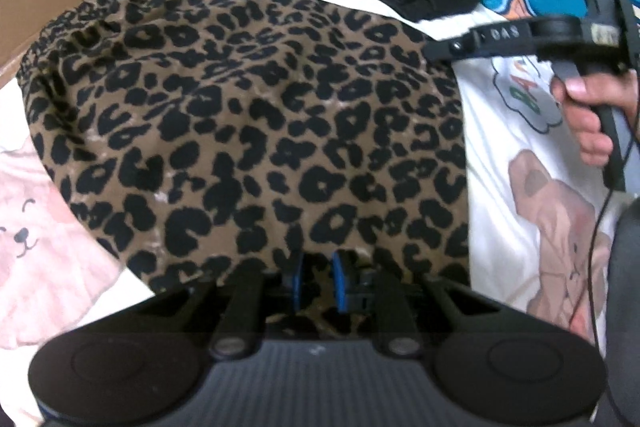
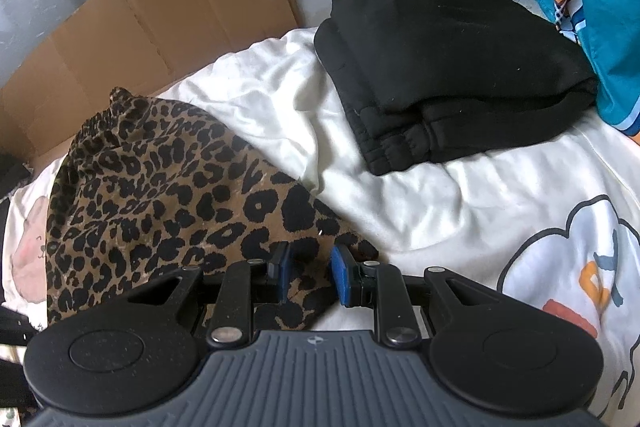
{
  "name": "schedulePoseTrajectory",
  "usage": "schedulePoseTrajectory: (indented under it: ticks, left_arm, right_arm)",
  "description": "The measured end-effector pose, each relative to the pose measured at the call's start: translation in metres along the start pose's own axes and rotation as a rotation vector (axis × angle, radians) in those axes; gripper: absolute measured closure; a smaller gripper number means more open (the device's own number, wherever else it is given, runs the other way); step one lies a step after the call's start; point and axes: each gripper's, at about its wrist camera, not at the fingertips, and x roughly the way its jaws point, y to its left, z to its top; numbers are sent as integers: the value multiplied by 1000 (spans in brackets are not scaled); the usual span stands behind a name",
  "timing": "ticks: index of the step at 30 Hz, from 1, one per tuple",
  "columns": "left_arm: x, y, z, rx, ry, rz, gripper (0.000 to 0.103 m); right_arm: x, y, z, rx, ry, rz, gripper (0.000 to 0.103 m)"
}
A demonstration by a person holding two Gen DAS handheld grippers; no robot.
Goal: Fold clothes
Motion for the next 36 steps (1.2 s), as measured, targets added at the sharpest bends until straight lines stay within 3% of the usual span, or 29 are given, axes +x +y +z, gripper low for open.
schedulePoseTrajectory:
  ticks: [7, 11, 14, 19, 23, 27, 32, 36]
  left_arm:
    - [-9, -1, -13, 4, 34, -19, 87]
    - [-27, 7, -22, -32, 17, 11, 87]
    - [-47, 24, -26, -127, -26, 45, 87]
    - [-67, 51, -48, -310, -49, 74, 86]
    - [-69, 58, -75, -446, -40, 35, 80]
    - [-68, 57, -89, -492, -39, 2, 71]
    - [-75, 58, -96, -547, -102, -35, 65]
    - [-65, 60, -102, -572, -68, -69, 65]
  right_arm:
    - [-2, -3, 1, 10, -2, 4, 74]
    - [-6, -5, 2, -21, -16, -27, 72]
    - [-8, -9, 5, -18, -26, -37, 65]
    - [-6, -20, 10, 16, -24, -49, 64]
    - [-3, -27, 12, 43, -19, -53, 63]
    - [-1, -26, 12, 42, -13, -51, 61]
    - [1, -20, 12, 26, -8, -42, 60]
    - [1, -18, 11, 20, 0, -38, 60]
